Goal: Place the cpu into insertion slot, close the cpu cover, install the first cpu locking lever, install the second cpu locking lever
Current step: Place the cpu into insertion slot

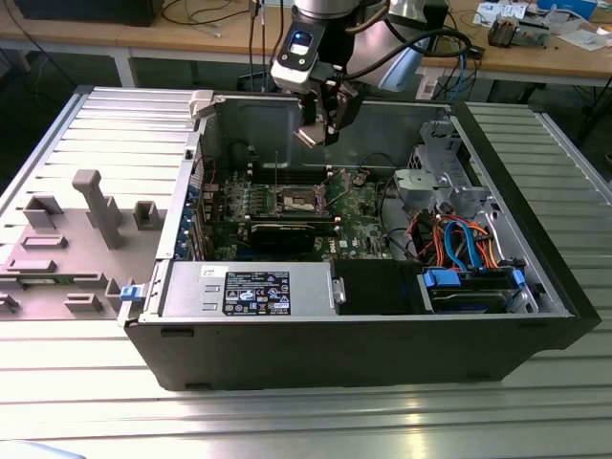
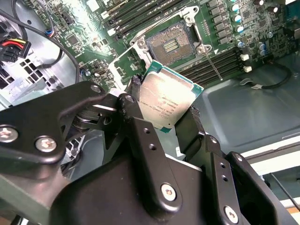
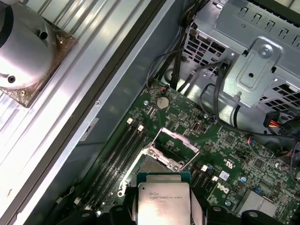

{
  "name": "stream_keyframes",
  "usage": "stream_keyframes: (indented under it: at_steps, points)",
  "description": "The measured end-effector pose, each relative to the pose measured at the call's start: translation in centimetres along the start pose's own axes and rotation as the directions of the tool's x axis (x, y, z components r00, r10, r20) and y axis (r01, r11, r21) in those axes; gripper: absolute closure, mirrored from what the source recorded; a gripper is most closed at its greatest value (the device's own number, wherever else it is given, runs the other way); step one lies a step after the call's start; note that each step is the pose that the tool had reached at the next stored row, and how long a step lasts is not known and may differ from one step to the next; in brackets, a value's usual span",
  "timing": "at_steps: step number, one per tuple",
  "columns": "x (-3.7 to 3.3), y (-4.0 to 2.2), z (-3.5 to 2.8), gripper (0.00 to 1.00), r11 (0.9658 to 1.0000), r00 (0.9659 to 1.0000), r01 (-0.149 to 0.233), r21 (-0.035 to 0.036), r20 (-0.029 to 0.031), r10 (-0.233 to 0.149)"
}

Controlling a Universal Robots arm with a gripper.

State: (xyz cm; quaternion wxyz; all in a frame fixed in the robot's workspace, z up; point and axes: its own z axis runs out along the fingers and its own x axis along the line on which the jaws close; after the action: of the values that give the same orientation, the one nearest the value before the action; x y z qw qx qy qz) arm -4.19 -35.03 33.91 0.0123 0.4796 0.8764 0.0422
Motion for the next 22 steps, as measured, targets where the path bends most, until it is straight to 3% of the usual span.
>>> stream_keyframes:
  at_steps: [8, 14, 22]
  points:
    - [0.00, -0.03, 0.28, 0.46, 0.9987, 0.9987, -0.050, -0.0002, 0.0045, 0.050]
    - [0.00, -0.05, 0.49, 0.46, 0.9943, 0.9942, -0.107, 0.0025, 0.0074, 0.107]
    - [-0.01, -0.06, 0.64, 0.46, 0.9894, 0.9894, -0.145, 0.0052, 0.0088, 0.145]
